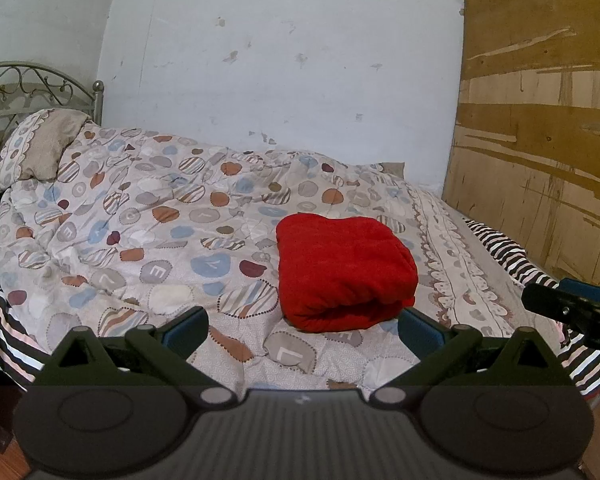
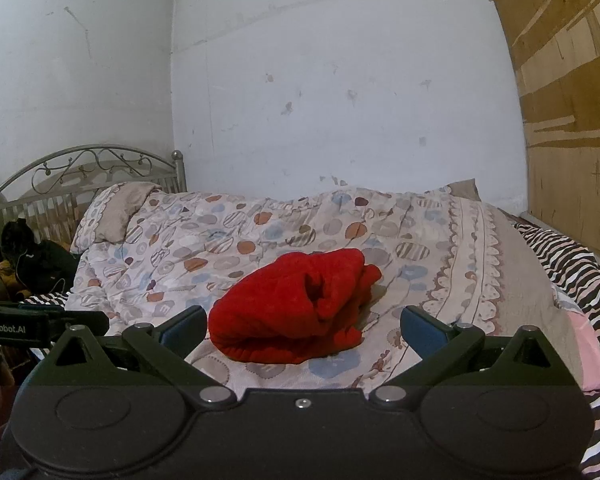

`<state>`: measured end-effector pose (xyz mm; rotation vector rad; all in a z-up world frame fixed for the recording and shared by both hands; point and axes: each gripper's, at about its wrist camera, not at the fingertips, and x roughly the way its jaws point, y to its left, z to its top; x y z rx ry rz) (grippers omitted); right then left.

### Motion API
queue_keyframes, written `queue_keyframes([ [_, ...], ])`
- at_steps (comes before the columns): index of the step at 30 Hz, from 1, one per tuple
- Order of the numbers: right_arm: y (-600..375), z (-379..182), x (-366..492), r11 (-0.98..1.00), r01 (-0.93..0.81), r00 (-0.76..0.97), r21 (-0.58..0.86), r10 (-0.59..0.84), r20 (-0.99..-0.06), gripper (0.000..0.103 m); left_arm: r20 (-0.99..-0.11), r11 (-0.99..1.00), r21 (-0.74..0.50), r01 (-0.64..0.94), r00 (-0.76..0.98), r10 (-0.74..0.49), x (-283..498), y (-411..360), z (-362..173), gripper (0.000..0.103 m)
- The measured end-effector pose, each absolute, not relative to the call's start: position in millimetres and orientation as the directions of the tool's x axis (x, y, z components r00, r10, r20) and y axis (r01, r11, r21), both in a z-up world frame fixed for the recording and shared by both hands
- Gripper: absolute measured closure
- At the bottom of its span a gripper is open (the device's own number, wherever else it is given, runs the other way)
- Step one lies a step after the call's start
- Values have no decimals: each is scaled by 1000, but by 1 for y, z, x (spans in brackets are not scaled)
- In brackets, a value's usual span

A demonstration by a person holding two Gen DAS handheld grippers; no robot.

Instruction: Fold small clothes

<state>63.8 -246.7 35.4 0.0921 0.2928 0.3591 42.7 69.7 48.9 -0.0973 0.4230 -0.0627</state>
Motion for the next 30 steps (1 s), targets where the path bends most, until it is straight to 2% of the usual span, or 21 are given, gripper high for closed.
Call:
queue_keyframes([
  [27, -248, 36, 64, 932, -332, 894, 144, 360, -269, 0, -407, 993, -108, 41, 910, -82, 42, 70, 50, 0],
  [30, -248, 36, 65, 932, -331, 894, 145, 359, -269, 0, -430, 997, -72, -23, 903, -10, 45, 63, 50, 0],
])
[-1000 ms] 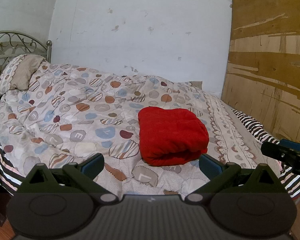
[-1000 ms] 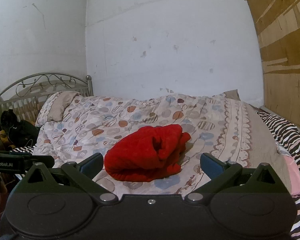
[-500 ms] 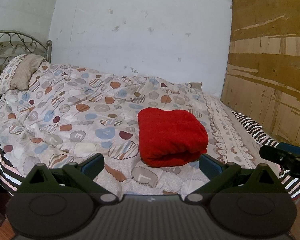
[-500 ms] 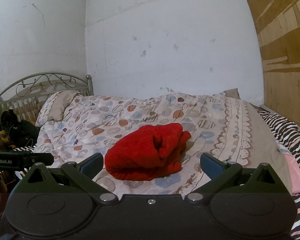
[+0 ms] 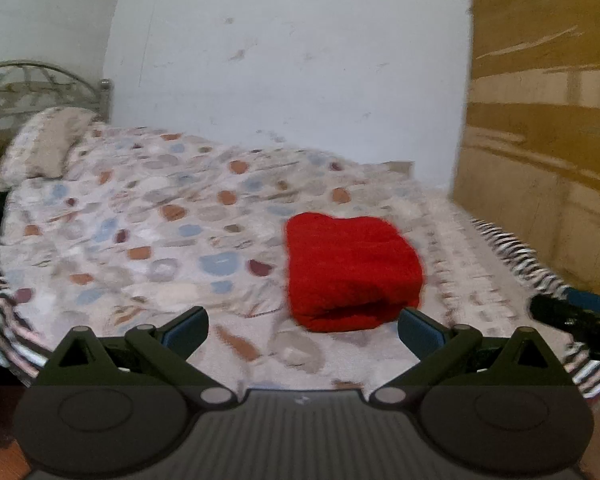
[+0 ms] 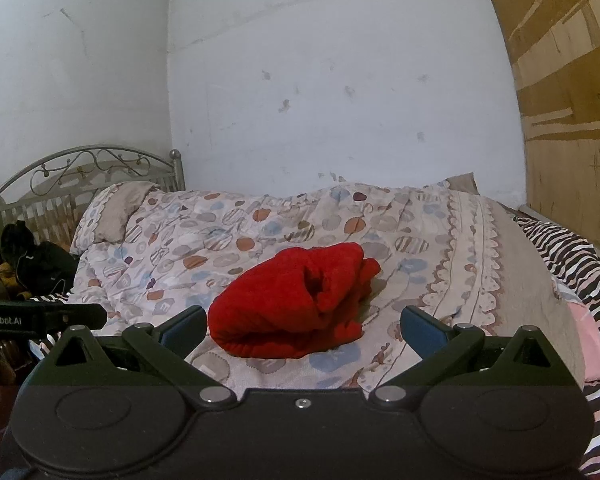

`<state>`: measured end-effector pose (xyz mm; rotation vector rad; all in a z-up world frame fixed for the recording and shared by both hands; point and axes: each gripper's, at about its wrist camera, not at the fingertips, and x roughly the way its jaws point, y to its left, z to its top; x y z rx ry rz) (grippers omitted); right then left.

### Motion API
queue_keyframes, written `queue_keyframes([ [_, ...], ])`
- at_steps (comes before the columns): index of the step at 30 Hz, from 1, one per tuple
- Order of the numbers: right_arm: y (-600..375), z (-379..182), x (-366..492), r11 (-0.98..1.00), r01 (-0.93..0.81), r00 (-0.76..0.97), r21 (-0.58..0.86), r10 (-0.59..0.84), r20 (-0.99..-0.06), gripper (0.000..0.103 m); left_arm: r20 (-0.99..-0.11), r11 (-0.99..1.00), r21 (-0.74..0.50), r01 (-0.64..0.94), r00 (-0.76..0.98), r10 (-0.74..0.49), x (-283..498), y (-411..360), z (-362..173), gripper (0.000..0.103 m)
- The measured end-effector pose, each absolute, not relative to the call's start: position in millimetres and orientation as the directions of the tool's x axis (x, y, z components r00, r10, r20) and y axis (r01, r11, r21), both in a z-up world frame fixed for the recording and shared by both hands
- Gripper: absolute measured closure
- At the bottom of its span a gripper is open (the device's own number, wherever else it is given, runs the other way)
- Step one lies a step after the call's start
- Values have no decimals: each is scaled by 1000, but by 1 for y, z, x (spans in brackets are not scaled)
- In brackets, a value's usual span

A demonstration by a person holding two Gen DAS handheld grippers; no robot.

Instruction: Fold small clothes

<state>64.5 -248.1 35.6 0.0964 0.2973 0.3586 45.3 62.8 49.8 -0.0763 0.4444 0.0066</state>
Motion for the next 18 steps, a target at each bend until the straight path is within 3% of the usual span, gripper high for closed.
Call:
queue_keyframes([
  [2, -248, 36, 65, 932, -331, 894, 144, 359, -268, 0, -428, 996, -5, -92, 900, 81, 47, 56, 48, 0],
  [5, -248, 36, 65, 933, -330, 894, 145, 358, -270, 0, -396, 992, 58, -109, 910, 123, 45, 47, 46, 0],
  [18, -248, 35, 65, 933, -329, 894, 148, 358, -269, 0, -368, 996, 32, -81, 926, 87, 40, 45, 51, 0],
])
